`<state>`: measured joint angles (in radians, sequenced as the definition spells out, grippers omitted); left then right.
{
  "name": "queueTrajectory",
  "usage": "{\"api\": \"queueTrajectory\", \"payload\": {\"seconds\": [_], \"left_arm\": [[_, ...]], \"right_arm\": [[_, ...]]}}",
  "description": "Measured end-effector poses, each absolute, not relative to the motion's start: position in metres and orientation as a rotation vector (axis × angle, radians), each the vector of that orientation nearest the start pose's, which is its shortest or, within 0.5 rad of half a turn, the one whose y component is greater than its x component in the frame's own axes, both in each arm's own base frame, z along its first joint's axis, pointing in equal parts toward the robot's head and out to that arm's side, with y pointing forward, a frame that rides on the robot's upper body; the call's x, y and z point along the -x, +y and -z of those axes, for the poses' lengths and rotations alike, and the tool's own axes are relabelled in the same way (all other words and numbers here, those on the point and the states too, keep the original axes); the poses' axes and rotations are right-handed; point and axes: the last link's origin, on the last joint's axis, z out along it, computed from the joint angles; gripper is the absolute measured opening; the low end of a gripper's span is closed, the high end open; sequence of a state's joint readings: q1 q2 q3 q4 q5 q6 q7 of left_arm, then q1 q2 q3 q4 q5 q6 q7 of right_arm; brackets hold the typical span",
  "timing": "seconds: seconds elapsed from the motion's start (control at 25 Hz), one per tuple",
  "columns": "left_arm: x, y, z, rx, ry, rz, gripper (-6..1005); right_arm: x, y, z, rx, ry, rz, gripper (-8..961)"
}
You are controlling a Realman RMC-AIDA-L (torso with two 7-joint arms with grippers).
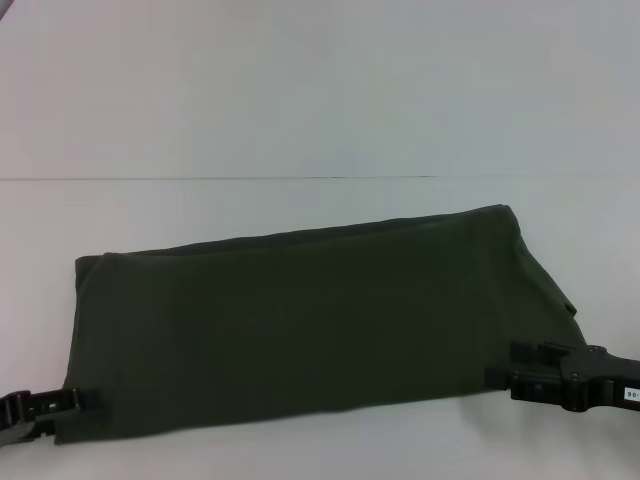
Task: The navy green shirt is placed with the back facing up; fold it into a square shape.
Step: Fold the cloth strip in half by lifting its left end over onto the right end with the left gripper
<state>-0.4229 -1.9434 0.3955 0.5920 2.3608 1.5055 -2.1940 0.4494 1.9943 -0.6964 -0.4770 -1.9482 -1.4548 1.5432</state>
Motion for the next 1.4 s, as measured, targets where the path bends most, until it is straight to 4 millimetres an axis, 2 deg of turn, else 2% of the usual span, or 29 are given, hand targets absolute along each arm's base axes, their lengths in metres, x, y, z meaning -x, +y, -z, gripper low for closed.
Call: {"api": "queueTrajectory", "payload": {"seconds": [0.32, 0.64, 0.92, 1.08, 1.28, 1.4], "left_arm": [[0.372, 0.292, -0.051, 2.027, -1.933, 0.482, 824], [0.372, 0.296, -0.048, 2.042, -1.911, 0.431, 616], [0.370, 0.298, -0.049, 2.058, -1.896, 0.431, 310], [0.369, 0.300, -0.051, 2.073, -1.883, 0.429, 171], [0.366, 0.301, -0.053, 2.098, -1.867, 0.435, 7], [0.363, 0.302, -0.053, 2.111, -1.862, 0.439, 7]], "right_arm": [[-0.318, 0.311, -0.005, 2.524, 1.124, -0.697, 886], [-0.317, 0.311, -0.005, 2.525, 1.128, -0.698, 885], [-0.318, 0.313, -0.009, 2.526, 1.105, -0.686, 885], [-0.314, 0.323, -0.025, 2.506, 1.096, -0.650, 886], [-0.308, 0.339, -0.060, 2.393, 1.333, -0.561, 884], [-0.302, 0.348, -0.081, 2.323, 1.465, -0.482, 880]]}}
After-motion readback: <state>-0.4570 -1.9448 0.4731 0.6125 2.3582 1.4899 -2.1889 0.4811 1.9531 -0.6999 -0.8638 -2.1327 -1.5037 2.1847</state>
